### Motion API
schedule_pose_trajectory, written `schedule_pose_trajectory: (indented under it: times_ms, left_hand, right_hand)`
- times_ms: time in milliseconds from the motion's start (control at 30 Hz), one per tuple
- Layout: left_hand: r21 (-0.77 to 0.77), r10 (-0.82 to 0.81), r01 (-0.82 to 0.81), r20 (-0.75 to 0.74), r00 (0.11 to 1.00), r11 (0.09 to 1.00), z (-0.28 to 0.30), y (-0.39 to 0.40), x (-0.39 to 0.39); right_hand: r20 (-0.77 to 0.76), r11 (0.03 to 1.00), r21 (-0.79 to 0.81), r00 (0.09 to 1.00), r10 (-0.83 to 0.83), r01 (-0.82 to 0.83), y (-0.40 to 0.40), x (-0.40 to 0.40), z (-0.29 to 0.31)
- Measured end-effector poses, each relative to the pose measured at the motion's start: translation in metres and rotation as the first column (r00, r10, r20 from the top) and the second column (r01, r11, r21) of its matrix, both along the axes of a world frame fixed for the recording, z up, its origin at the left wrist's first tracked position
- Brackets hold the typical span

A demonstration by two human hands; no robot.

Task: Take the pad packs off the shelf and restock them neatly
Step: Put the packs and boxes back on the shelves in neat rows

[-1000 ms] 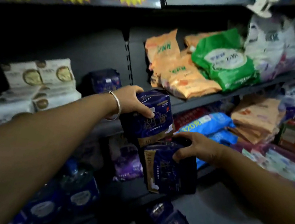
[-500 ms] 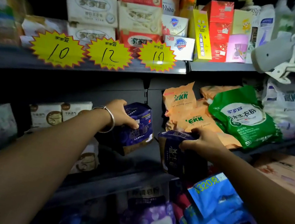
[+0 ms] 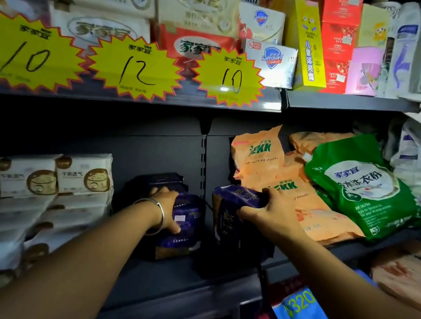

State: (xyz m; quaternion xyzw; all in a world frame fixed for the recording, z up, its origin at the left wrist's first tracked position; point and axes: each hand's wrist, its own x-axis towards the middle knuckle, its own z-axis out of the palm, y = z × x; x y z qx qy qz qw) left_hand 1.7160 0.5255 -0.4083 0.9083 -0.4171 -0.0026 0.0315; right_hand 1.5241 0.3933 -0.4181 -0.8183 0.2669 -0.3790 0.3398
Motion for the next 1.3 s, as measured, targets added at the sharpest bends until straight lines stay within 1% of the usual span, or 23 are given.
schedule_pose_trajectory:
  times_ms: [67, 200, 333, 400, 500, 600, 633, 667, 733, 800, 833, 867, 900, 933, 967, 1000, 1067, 1133, 1200, 1233, 1300]
  left_hand:
    - [0.057, 0.002, -0.003, 0.021, 1.0, 0.998, -0.012, -0.001, 0.011]
    - [0.066, -0.006, 0.003, 0.041, 0.999, 0.998, -0.016, -0.002, 0.021]
    - [0.107, -0.001, -0.011, 0.116, 0.993, 0.994, -0.016, -0.006, 0.018]
    - [0.099, 0.005, -0.019, 0.137, 0.991, 0.995, -0.019, -0.006, 0.017]
    - [0.073, 0.009, -0.016, 0.103, 0.995, 0.997, -0.02, -0.003, 0.015]
    - [0.076, 0.004, -0.008, 0.045, 0.999, 0.997, -0.015, 0.001, 0.015]
    - [0.056, -0.018, 0.017, 0.018, 1.0, 0.998, -0.011, 0.002, 0.013]
    - [0.005, -0.055, 0.055, -0.02, 0.998, 0.998, -0.006, 0.004, 0.011]
    - [-0.188, -0.159, 0.133, -0.129, 0.979, 0.973, 0.005, 0.007, 0.003]
    - [-0.401, -0.272, 0.155, -0.254, 0.928, 0.903, 0.016, 0.009, -0.005]
    - [-0.484, -0.326, 0.133, -0.34, 0.882, 0.865, 0.021, 0.011, -0.009]
    - [-0.549, -0.378, 0.084, -0.449, 0.81, 0.832, 0.026, 0.013, -0.013]
    - [-0.592, -0.422, 0.016, -0.556, 0.716, 0.806, 0.029, 0.014, -0.018]
    - [-0.605, -0.446, -0.049, -0.636, 0.63, 0.795, 0.032, 0.017, -0.022]
    - [-0.607, -0.454, -0.1, -0.685, 0.57, 0.789, 0.035, 0.019, -0.026]
    - [-0.601, -0.458, -0.128, -0.713, 0.531, 0.789, 0.038, 0.023, -0.031]
    - [-0.576, -0.447, -0.182, -0.764, 0.465, 0.797, 0.043, 0.029, -0.035]
    - [-0.55, -0.438, -0.267, -0.815, 0.379, 0.792, 0.047, 0.033, -0.035]
    - [-0.517, -0.403, -0.344, -0.845, 0.35, 0.784, 0.052, 0.035, -0.032]
    - [-0.502, -0.381, -0.382, -0.856, 0.349, 0.776, 0.054, 0.036, -0.03]
    - [-0.483, -0.352, -0.403, -0.865, 0.357, 0.777, 0.056, 0.04, -0.029]
  right_hand:
    - [0.003, 1.0, -0.003, 1.0, 0.005, -0.005, -0.002, 0.007, -0.005]
    - [-0.015, 0.999, -0.038, 1.0, -0.013, 0.013, -0.005, 0.022, -0.009]
    - [-0.025, 0.999, -0.029, 0.999, -0.02, 0.019, -0.004, 0.034, -0.011]
    - [-0.031, 0.999, -0.031, 0.999, -0.023, 0.022, -0.004, 0.035, -0.011]
    - [-0.02, 0.999, -0.025, 1.0, -0.02, 0.019, -0.001, 0.031, -0.009]
    - [0.069, 0.997, 0.06, 0.997, 0.046, -0.05, 0.0, 0.024, -0.004]
    - [0.108, 0.99, 0.106, 0.991, 0.081, -0.092, 0.001, 0.021, -0.001]
    - [0.146, 0.978, 0.158, 0.983, 0.111, -0.134, 0.001, 0.018, 0.001]
    - [0.214, 0.953, 0.237, 0.967, 0.139, -0.19, 0.0, 0.013, 0.005]
    - [0.266, 0.928, 0.294, 0.952, 0.151, -0.229, 0.001, 0.007, 0.008]
    - [0.286, 0.914, 0.321, 0.945, 0.158, -0.249, 0.002, 0.004, 0.01]
    - [0.299, 0.897, 0.349, 0.939, 0.167, -0.271, 0.003, 0.002, 0.011]
    - [0.312, 0.878, 0.376, 0.932, 0.183, -0.298, 0.004, 0.0, 0.013]
    - [0.321, 0.86, 0.395, 0.926, 0.201, -0.323, 0.005, -0.001, 0.014]
    - [0.325, 0.845, 0.403, 0.918, 0.227, -0.351, 0.007, -0.003, 0.016]
    - [0.319, 0.84, 0.394, 0.912, 0.257, -0.374, 0.01, -0.002, 0.017]
    - [0.286, 0.865, 0.306, 0.905, 0.316, -0.398, 0.015, -0.001, 0.019]
    - [0.251, 0.886, 0.193, 0.894, 0.37, -0.421, 0.024, 0.002, 0.021]
    - [0.238, 0.881, 0.138, 0.879, 0.414, -0.453, 0.032, 0.007, 0.023]
    - [0.234, 0.883, 0.105, 0.874, 0.426, -0.458, 0.036, 0.01, 0.025]
    - [0.215, 0.889, 0.035, 0.872, 0.44, -0.457, 0.042, 0.016, 0.029]
